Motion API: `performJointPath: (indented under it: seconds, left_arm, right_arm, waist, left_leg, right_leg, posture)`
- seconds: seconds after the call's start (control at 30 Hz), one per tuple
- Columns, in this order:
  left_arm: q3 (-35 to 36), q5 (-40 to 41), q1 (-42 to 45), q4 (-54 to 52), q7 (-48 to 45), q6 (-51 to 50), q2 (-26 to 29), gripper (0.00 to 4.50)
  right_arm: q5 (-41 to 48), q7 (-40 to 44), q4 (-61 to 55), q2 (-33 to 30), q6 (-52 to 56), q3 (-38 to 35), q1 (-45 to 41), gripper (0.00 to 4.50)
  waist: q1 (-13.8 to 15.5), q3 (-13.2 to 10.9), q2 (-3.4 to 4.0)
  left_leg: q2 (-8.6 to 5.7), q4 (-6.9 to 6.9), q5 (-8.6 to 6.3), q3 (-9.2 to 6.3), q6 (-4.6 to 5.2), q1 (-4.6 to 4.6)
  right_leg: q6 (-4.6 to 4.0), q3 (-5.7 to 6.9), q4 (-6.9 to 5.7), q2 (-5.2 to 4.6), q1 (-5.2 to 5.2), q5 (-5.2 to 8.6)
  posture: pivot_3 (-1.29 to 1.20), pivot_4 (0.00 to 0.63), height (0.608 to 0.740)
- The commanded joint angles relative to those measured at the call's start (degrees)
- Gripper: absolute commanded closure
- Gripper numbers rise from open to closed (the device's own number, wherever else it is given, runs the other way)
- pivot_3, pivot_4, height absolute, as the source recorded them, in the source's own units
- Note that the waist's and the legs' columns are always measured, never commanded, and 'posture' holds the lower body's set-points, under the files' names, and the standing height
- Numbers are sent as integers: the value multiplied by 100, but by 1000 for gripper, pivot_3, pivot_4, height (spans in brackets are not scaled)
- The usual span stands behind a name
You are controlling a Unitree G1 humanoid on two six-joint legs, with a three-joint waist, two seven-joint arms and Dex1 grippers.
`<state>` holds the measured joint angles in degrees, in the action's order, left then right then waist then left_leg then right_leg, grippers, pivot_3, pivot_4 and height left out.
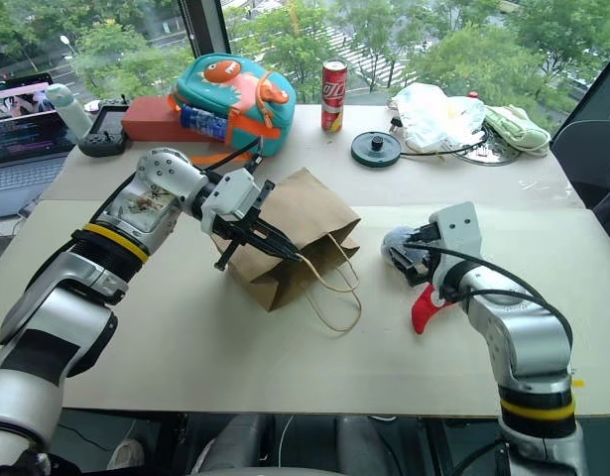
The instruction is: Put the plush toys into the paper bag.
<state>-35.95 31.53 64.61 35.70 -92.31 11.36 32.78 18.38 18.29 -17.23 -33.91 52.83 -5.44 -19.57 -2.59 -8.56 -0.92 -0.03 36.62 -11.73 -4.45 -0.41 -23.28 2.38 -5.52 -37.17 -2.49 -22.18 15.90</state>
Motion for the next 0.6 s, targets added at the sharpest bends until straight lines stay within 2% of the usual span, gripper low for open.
performJointPath:
  seconds: [0.03, 0.17, 0.33, 0.47, 0.5, 0.57, 0.6]
  left_arm:
    - [200, 19, 96, -76, -19, 8, -15, 4500]
    - [261, -26, 91, -45, -19, 11, -52, 4500]
    - [339, -86, 72, -29, -19, 17, -73, 4500]
    - [386, -129, 62, -22, -19, 23, -87, 4500]
    - [396, -138, 59, -27, -19, 24, -91, 4500]
    - [418, -153, 60, -22, -19, 22, -103, 4500]
    - [425, -159, 60, -19, -19, 24, -108, 4500]
  right_arm:
    - [-306, 88, 639, -113, -194, 205, -304, 39]
    - [-510, 139, 1498, 3, -226, 483, -639, 39]
    - [-413, 252, 1593, 225, -171, 463, -668, 39]
    - [-460, 165, 1548, 323, -149, 388, -622, 911]
    - [-445, 155, 1526, 351, -126, 361, -608, 1352]
    - [-430, 188, 1475, 374, -88, 382, -585, 1887]
    - [-429, 190, 1462, 386, -72, 387, -578, 2298]
  waist:
    - [0, 0, 0]
    - [-4, 0, 0]
    - [1, 0, 1]
    - [-4, 1, 1]
    - [-5, 1, 1]
    - [-5, 1, 1]
    - [-4, 1, 1]
  left_leg:
    - [0, 0, 0, 0, 0, 0]
    - [-2, 0, 0, 4, 0, 0]
    - [0, 0, 0, 0, 0, 2]
    - [-1, 0, 0, 0, 0, 4]
    - [0, 0, 0, -1, 0, 6]
    - [1, 0, 0, -1, 0, 6]
    - [0, 0, 0, -1, 0, 6]
  right_leg:
    - [0, 0, 0, 1, -1, 0]
    - [-1, -4, 1, -3, -1, -1]
    - [-1, 0, -1, -1, 2, -1]
    - [-1, -1, -3, -1, 3, -1]
    - [-1, -1, -4, 0, 3, -1]
    - [-1, 0, -4, 1, 3, -1]
    - [-1, 0, -5, 0, 3, -1]
  posture:
    - [0, 150, 740]
    - [0, 150, 740]
    - [0, 150, 740]
    - [0, 150, 740]
    - [0, 150, 740]
    - [0, 150, 740]
    - [0, 150, 740]
